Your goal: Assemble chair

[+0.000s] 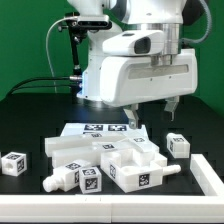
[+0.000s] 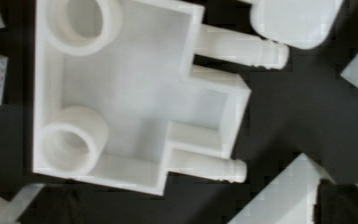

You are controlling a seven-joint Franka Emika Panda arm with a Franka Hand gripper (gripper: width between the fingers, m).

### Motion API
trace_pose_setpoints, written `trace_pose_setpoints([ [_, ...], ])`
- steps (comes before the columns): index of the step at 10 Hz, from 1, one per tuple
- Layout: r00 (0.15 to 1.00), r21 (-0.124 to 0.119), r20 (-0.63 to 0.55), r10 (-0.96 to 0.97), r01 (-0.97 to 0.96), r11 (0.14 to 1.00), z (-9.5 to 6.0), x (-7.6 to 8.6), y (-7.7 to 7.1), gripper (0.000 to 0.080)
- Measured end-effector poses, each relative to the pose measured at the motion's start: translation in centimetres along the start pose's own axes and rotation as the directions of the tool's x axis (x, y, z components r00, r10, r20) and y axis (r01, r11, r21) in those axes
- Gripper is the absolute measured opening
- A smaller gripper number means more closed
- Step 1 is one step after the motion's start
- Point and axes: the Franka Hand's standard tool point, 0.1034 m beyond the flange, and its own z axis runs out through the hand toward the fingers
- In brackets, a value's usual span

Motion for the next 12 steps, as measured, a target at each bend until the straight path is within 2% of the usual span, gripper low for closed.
trace_pose_setpoints([
  [2,1.000,0.004,0.005,0.001,-0.001,1.000,0.4,-0.2,0.0,0.0650],
  [3,1.000,0.011,0.013,0.019,-0.019,1.000,1.4,-0.2,-0.1,0.0650],
  [5,0.998,0.017,-0.001,0.062,-0.062,0.998,3.5,0.7,-0.1,0.0650],
  [6,0.998,0.019,-0.007,0.064,-0.064,0.998,4.8,0.5,-0.3,0.0650],
  [9,0.998,0.032,-0.011,0.065,-0.064,0.997,7.6,0.6,-1.7,0.0650],
  [12,0.998,0.038,-0.002,0.056,-0.056,0.998,8.4,-0.1,-2.3,0.0650],
])
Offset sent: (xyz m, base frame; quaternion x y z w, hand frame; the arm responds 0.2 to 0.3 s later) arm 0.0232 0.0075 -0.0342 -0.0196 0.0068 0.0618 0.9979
